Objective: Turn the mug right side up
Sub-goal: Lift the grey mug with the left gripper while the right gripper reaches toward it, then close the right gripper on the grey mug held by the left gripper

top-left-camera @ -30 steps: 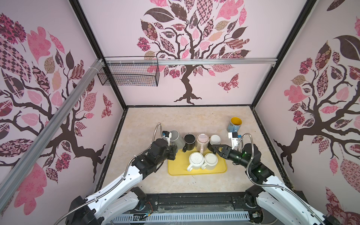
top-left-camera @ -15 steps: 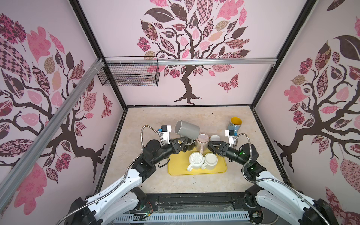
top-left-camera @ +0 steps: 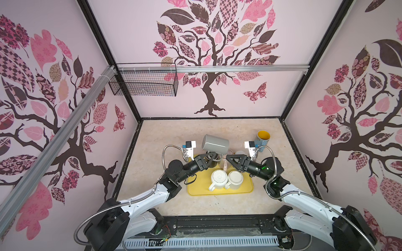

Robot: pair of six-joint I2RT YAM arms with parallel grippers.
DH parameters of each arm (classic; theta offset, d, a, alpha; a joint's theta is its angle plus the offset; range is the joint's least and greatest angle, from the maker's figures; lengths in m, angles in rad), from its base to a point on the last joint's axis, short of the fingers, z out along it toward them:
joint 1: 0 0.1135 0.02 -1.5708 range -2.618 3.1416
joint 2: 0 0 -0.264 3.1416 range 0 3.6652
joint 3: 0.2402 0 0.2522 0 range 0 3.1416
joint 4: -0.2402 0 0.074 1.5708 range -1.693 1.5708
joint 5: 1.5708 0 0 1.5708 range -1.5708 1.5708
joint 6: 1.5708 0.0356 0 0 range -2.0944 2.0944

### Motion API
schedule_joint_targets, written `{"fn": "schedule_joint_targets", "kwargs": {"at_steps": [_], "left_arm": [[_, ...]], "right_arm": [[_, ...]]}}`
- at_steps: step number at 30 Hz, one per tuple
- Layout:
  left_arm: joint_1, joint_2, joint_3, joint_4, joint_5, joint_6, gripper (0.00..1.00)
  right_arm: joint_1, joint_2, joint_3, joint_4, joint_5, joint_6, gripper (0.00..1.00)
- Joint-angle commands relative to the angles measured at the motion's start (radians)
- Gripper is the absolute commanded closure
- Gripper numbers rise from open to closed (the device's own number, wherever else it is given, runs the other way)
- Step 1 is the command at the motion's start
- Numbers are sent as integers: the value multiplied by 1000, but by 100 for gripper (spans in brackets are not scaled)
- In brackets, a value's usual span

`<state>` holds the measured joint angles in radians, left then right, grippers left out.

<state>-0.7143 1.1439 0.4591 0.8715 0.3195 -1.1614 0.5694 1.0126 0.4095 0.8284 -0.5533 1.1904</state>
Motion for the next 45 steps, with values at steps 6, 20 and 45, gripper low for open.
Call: {"fn": "schedule_joint_targets", "kwargs": {"at_steps": [6, 20, 45], "left_arm": [[-11, -46, -1, 180, 12, 47, 100], [-68, -35, 5, 190, 32, 74, 100], [-177, 40, -30, 207, 7, 110, 100]], "right_arm": [[14, 32, 54, 82, 4, 52, 51], [47, 86, 86, 173, 27, 92, 58], [46, 83, 240, 123, 154, -30, 100]]}}
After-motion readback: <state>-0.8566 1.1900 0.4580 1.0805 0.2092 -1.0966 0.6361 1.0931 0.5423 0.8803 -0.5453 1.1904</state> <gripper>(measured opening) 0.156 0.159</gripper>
